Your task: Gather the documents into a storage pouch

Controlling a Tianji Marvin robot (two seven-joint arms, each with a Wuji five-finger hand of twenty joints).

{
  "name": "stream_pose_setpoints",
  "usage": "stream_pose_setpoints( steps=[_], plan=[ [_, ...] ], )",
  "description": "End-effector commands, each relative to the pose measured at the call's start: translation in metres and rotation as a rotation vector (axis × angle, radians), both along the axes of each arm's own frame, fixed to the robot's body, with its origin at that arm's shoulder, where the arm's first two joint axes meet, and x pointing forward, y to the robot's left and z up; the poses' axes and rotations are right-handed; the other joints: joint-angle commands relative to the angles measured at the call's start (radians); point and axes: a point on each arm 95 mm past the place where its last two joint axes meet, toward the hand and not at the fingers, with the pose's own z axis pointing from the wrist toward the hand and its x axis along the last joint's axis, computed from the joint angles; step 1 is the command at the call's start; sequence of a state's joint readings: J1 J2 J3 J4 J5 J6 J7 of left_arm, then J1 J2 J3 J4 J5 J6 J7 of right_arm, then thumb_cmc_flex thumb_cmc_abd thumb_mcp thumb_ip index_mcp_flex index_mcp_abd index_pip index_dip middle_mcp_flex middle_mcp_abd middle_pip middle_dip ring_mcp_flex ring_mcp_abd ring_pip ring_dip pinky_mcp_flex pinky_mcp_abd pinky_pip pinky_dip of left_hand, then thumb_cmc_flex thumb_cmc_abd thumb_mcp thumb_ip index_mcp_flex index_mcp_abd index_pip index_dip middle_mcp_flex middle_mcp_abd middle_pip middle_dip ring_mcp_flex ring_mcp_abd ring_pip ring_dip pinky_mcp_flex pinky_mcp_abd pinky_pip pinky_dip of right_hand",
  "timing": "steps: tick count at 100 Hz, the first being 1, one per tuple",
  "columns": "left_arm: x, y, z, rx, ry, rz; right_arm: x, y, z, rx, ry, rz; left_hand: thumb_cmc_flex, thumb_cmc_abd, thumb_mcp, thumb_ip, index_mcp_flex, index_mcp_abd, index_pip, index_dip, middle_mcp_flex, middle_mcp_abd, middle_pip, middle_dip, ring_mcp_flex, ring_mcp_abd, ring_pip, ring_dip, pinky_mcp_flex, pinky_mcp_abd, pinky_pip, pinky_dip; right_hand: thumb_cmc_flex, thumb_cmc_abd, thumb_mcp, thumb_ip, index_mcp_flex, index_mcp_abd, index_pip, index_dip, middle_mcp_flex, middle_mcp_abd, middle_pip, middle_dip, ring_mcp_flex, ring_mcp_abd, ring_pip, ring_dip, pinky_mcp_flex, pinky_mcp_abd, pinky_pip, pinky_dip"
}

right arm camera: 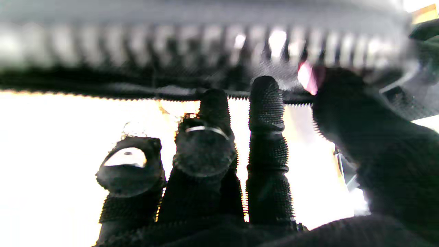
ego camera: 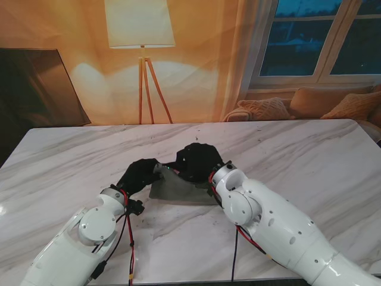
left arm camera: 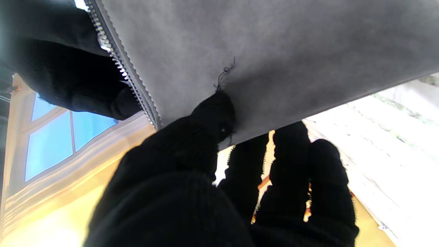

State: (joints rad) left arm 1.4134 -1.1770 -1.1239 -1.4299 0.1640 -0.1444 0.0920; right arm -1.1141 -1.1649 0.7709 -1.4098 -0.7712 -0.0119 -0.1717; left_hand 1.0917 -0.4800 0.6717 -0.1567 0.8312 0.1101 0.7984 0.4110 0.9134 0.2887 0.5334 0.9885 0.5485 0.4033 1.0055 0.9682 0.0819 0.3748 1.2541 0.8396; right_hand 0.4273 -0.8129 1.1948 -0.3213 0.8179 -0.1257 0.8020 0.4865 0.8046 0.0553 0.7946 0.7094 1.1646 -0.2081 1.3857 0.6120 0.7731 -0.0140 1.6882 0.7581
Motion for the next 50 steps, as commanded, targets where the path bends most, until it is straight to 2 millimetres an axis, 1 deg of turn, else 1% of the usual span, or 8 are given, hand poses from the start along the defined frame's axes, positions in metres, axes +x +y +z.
stream_pose_setpoints(
  steps=[1,7,16,20,23,26,36,50],
  plan=[
    [-0.002,-0.005,-0.003,0.000,0.012,-0.008,0.000,-0.009,0.005,-0.008,-0.021,-0.014,0.052,0.074,-0.024,-0.016,0.036,-0.064,0.083,0.070,0.024,0.007,0.017,-0.010,0.027,0.049,0.009,-0.002,-0.016,-0.069,-0.001,0.016,-0.037,0.039,-0.006,0.068,-0.049,0.015,-0.057,0.021,-0.057,0.001,-0.019,-0.019,-0.019,-0.003,-0.002,0.004,-0.020,-0.010,0.023,0.020],
    [-0.002,-0.005,-0.003,0.003,0.011,-0.004,-0.001,-0.015,0.011,0.000,-0.040,-0.028,0.068,0.082,-0.032,-0.015,0.036,-0.065,0.095,0.100,0.023,0.005,0.015,-0.009,0.027,0.049,0.009,-0.002,-0.016,-0.067,-0.002,0.015,-0.048,0.051,-0.008,0.094,-0.053,0.016,-0.079,0.035,-0.062,0.001,-0.032,-0.029,-0.037,0.010,-0.022,0.001,-0.038,-0.004,0.006,0.022],
    [-0.003,-0.005,-0.003,0.001,0.018,0.008,-0.002,-0.026,0.018,0.011,-0.059,-0.060,0.086,0.093,-0.046,-0.012,0.032,-0.061,0.107,0.131,0.021,0.005,0.012,-0.009,0.023,0.051,0.005,-0.004,-0.018,-0.069,-0.003,0.014,-0.054,0.073,-0.017,0.110,-0.062,0.014,-0.099,0.052,-0.078,0.000,-0.055,-0.045,-0.073,0.030,-0.057,-0.004,-0.078,0.007,-0.026,0.024],
    [-0.003,-0.006,-0.004,-0.003,0.023,0.011,-0.002,-0.033,0.020,0.011,-0.065,-0.077,0.091,0.099,-0.050,-0.010,0.028,-0.057,0.108,0.137,0.019,0.006,0.012,-0.009,0.022,0.052,0.004,-0.005,-0.021,-0.070,-0.003,0.014,-0.051,0.085,-0.027,0.106,-0.065,0.012,-0.105,0.056,-0.085,-0.001,-0.062,-0.051,-0.094,0.044,-0.081,-0.008,-0.102,0.014,-0.047,0.024],
    [-0.003,-0.006,-0.004,-0.003,0.027,0.014,-0.002,-0.038,0.021,0.008,-0.070,-0.091,0.092,0.105,-0.053,-0.009,0.025,-0.053,0.110,0.143,0.019,0.018,0.010,-0.013,0.027,0.056,0.005,-0.005,-0.015,-0.068,0.000,0.015,-0.049,0.090,-0.031,0.102,-0.067,0.010,-0.107,0.058,-0.088,-0.001,-0.067,-0.055,-0.111,0.055,-0.105,-0.012,-0.119,0.019,-0.065,0.025],
    [-0.003,-0.006,-0.005,-0.002,0.031,0.018,-0.002,-0.044,0.022,0.005,-0.074,-0.106,0.096,0.109,-0.061,-0.005,0.019,-0.050,0.114,0.153,0.030,0.005,0.012,-0.024,0.043,0.061,0.004,-0.010,-0.002,-0.063,0.005,0.017,-0.050,0.095,-0.036,0.097,-0.066,0.009,-0.108,0.060,-0.090,-0.001,-0.070,-0.058,-0.124,0.065,-0.131,-0.017,-0.136,0.027,-0.085,0.024],
    [-0.004,-0.006,-0.006,-0.011,0.053,0.032,-0.007,-0.066,0.021,0.002,-0.061,-0.150,0.088,0.119,-0.054,0.011,0.009,-0.037,0.118,0.160,0.040,0.030,0.047,-0.084,0.068,0.082,0.016,-0.025,0.018,-0.053,0.013,0.023,-0.025,0.099,-0.062,0.040,-0.049,-0.006,-0.067,0.044,-0.075,0.004,-0.073,-0.061,-0.160,0.097,-0.189,-0.019,-0.184,0.052,-0.127,0.033],
    [-0.003,-0.006,-0.009,-0.007,0.058,0.042,-0.016,-0.096,0.015,-0.042,-0.071,-0.186,0.085,0.119,-0.050,0.011,0.012,-0.040,0.119,0.157,0.045,0.033,0.053,-0.093,0.074,0.085,0.021,-0.026,0.023,-0.049,0.015,0.025,-0.028,0.103,-0.073,0.031,-0.033,-0.008,-0.045,0.031,-0.041,0.004,-0.068,-0.057,-0.163,0.106,-0.197,-0.016,-0.191,0.060,-0.131,0.039]
  ],
)
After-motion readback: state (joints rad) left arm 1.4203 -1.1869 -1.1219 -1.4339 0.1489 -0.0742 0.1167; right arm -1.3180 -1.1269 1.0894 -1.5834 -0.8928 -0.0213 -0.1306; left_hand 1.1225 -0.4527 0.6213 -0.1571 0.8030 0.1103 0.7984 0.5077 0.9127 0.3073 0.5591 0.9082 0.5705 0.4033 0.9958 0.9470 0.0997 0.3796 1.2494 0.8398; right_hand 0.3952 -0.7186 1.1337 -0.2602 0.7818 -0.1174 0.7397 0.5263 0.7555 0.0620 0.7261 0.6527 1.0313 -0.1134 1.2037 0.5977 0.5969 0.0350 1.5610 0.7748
